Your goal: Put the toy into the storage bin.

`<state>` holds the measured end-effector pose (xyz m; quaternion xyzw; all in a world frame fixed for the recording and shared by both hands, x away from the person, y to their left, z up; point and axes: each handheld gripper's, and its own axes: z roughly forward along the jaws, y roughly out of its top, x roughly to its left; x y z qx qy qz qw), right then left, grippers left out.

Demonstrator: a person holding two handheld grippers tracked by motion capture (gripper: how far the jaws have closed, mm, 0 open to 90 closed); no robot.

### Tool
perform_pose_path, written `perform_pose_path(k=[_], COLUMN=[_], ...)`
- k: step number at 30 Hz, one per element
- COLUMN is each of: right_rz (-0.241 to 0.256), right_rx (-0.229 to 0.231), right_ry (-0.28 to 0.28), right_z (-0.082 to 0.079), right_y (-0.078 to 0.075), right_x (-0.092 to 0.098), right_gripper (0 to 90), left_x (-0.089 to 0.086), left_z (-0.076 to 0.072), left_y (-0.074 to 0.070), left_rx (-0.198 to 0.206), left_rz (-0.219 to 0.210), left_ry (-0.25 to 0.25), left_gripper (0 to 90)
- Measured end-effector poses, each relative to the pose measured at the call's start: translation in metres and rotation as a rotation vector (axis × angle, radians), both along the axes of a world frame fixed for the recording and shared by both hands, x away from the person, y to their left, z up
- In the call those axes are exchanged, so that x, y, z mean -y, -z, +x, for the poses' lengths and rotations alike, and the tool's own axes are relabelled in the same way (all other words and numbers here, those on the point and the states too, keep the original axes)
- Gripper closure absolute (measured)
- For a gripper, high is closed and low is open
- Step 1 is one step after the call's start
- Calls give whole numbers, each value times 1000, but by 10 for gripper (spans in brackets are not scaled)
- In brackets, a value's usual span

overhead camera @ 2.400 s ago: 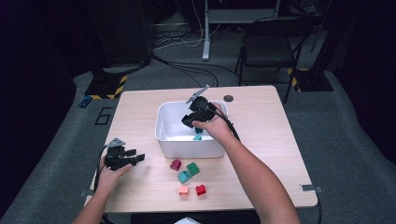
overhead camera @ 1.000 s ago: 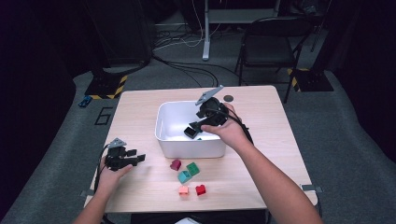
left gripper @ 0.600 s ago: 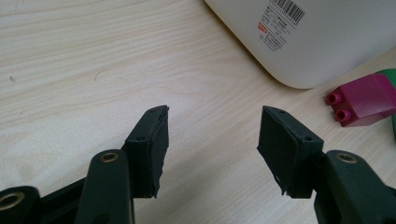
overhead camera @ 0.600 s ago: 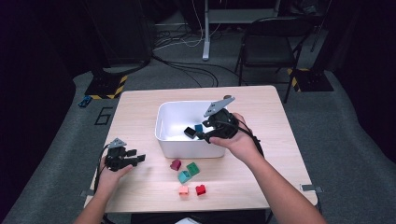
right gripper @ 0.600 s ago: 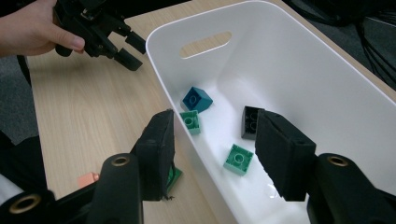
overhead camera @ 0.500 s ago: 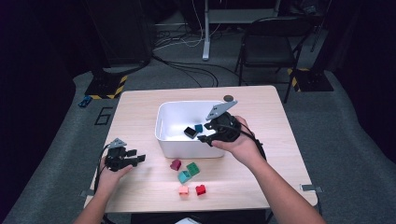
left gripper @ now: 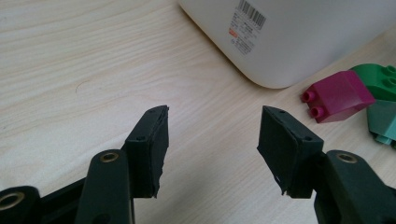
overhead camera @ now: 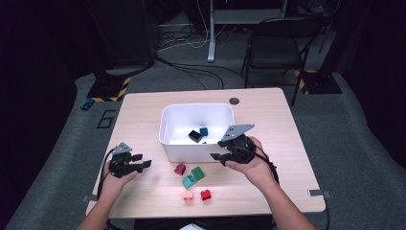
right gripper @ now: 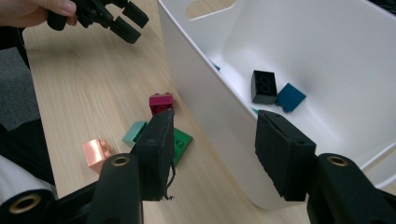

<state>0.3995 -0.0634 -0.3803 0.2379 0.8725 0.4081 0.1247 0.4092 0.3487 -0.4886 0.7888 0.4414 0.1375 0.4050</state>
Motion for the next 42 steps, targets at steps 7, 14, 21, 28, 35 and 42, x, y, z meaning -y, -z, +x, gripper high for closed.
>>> perform_pose_path(k=[7, 14, 21, 28, 35, 42], right_rz=[23, 46, 18, -15, 9, 9], right_rx=[-11, -38, -83, -96, -95, -94], right_ry=[36, 32, -7, 11, 31, 36], right_z=[-2, -5, -7, -6, -7, -9], right_y=[28, 54, 72, 84, 84, 85], right_x=[12, 20, 18, 24, 29, 29], right_gripper=[470, 469, 469, 469, 469, 469], left_x=[4, 16, 31, 45, 60, 78], left_z=[-3, -6, -8, -14, -17, -16], left_y=[-8, -19, -27, -28, -18, -12], left_rx=[4, 10, 9, -4, -30, -56], left_rz=[14, 3, 28, 34, 39, 51], left_ry=[35, 87, 134, 186, 211, 233], left_gripper=[426, 426, 429, 430, 429, 429])
